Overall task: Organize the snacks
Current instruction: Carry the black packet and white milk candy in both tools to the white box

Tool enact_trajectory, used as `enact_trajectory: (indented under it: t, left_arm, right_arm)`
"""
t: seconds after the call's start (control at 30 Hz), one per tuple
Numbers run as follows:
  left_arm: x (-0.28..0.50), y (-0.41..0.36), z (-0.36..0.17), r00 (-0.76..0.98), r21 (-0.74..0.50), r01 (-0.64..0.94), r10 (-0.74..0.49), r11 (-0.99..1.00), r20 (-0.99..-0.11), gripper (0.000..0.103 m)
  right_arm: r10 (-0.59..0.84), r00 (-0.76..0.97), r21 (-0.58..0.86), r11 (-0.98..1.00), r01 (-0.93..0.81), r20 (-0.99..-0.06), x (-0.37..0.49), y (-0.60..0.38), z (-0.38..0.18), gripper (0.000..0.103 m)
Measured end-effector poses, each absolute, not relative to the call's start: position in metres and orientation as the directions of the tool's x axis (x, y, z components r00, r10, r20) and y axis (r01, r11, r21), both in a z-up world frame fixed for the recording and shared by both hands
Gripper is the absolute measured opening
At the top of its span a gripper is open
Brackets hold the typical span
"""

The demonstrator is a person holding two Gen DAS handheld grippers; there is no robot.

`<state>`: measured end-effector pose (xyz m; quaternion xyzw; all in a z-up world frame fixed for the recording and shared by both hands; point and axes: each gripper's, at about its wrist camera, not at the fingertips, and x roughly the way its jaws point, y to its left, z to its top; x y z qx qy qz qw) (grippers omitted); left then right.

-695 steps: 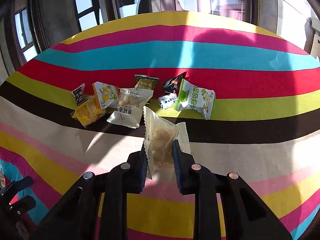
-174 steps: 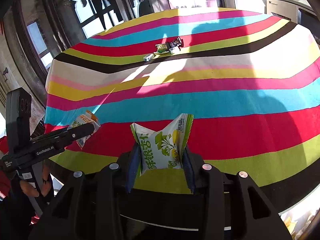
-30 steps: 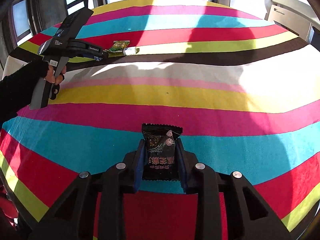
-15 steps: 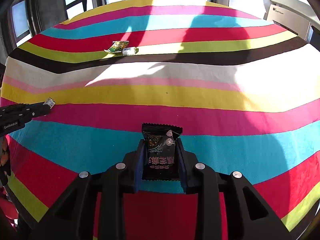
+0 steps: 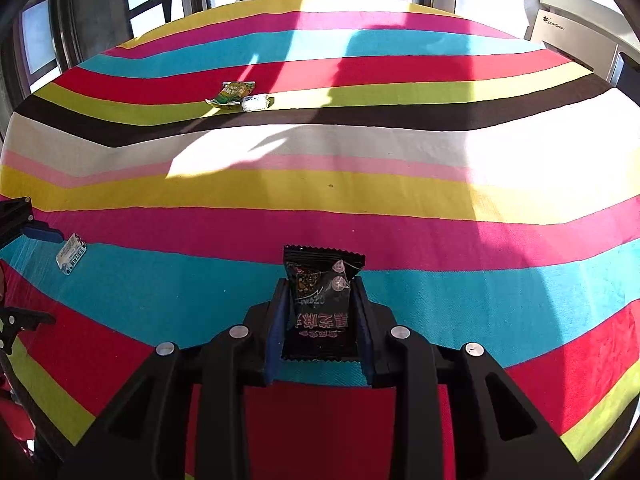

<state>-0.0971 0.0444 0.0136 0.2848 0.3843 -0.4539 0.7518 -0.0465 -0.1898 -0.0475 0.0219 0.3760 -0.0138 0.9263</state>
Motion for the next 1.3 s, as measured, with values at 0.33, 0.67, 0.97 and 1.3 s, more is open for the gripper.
enact_trajectory:
  t: [0.33,0.67,0.97,1.3]
  left_arm:
    - [-0.058,0.025,0.014,0.12,0.093,0.993,-0.518,0.078,-0.847,0.048]
    - [-0.053,0.031,0.011,0.039,-0.104,0.972,-0.585,0.209,-0.81,0.026]
    - [-0.101,0.094,0.013,0.277,-0.272,0.676,-0.577,0.685,-0.768,0.03]
    - [-0.161,0.083,0.031,0.444,0.017,0.773,-0.522,0.634,-0.728,0.081]
  right_arm:
    - [-0.016,0.717,0.03,0.998,0.051,-0.697,-0.046,-0.191,-0.048,0.03]
    - [-0.016,0.717,0.032,0.998,0.054,-0.697,-0.045,-0.19,-0.048,0.03]
    - [-0.005,0.717,0.041,0.998,0.047,-0.697,-0.046,-0.189,-0.047,0.032]
    - [-0.004,0.717,0.038,0.998,0.043,-0.697,-0.047,-0.189,-0.047,0.035]
